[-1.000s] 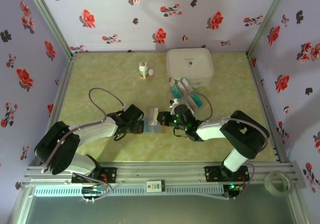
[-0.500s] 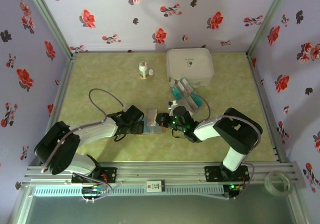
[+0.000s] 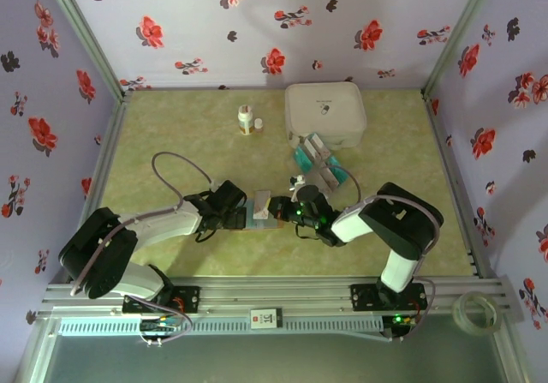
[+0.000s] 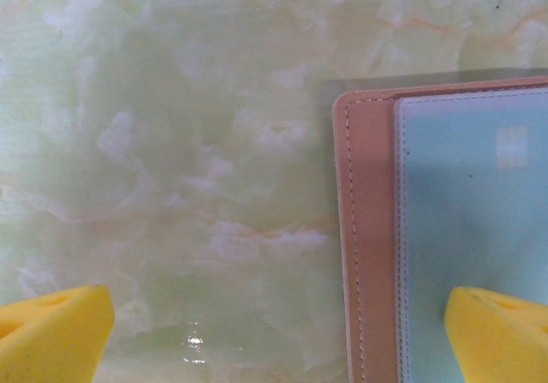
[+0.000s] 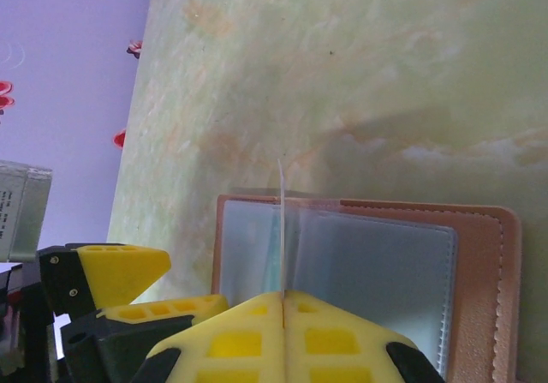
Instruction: Put the credit cards into the card holder
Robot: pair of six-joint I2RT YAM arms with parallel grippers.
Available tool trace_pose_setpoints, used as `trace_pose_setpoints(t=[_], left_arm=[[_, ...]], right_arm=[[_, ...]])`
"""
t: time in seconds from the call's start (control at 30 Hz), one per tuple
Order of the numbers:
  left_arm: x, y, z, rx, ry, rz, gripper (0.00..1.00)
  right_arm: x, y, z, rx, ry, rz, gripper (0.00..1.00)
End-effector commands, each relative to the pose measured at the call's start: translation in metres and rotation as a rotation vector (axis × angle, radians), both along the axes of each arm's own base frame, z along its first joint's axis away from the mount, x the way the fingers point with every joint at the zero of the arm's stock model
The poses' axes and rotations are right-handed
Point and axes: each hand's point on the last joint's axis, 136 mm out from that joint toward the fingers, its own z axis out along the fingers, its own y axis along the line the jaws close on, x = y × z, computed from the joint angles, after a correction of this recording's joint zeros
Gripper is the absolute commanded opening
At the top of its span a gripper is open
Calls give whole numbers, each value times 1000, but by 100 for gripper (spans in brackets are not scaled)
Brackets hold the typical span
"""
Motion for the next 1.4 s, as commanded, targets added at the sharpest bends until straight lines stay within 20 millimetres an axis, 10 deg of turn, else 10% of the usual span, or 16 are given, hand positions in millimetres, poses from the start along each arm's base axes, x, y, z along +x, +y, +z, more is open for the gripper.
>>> trace_pose_setpoints(t=[0.0,1.37], left_arm=[[-7,10,-7,44,11,18,100],[-1,12,-2,66,-10,21,100]], right_arm=[[-2,2,-1,19,-1,-10,0],[-21,1,-26,48,91,19,0]])
